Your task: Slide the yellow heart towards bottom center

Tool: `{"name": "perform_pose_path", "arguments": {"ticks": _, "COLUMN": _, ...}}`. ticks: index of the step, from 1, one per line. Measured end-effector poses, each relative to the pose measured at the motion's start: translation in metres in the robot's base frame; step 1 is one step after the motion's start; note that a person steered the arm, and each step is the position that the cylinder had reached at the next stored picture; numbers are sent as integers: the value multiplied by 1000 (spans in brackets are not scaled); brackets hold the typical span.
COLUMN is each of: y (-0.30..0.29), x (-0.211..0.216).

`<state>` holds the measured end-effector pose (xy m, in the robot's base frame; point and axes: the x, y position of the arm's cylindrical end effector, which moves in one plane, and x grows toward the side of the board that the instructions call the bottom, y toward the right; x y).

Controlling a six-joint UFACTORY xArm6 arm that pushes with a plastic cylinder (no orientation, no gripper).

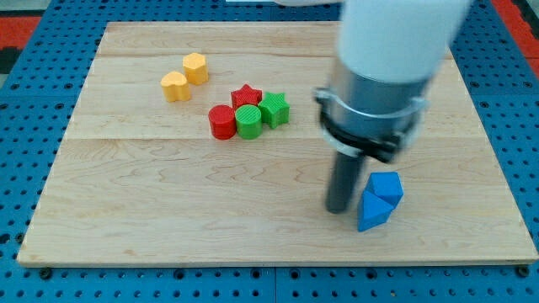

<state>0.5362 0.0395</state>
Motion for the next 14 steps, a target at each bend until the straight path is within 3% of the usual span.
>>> {"name": "perform_pose_path", "arguments": {"ticks": 2, "y": -229, "x": -20}}
{"name": "perform_pose_path", "arguments": {"ticks": 3, "y": -255, "x": -90}}
{"name": "perform_pose_path", "arguments": {"ticks": 4, "y": -242, "x": -154}}
{"name": "perform_pose_path", "arguments": {"ticks": 5, "y": -198, "x": -189}}
{"name": "perform_pose_path", "arguments": {"ticks": 8, "y": 8, "x": -199}}
{"name": "perform_pose_path", "arguments": {"ticks": 9, "y": 34, "x": -221}}
{"name": "perform_pose_path", "arguments": {"ticks": 10, "y": 83, "x": -196}}
{"name": "perform_pose_path", "arguments": {"ticks": 11, "y": 90, "x": -129}}
{"name": "perform_pose_path", "arguments": {"ticks": 12, "y": 89, "x": -174}}
{"name": "perform_pose_path", "arguments": {"ticks": 13, "y": 149, "x": -155}}
{"name": "perform_pose_path", "arguments": {"ticks": 14, "y": 122, "x": -109}}
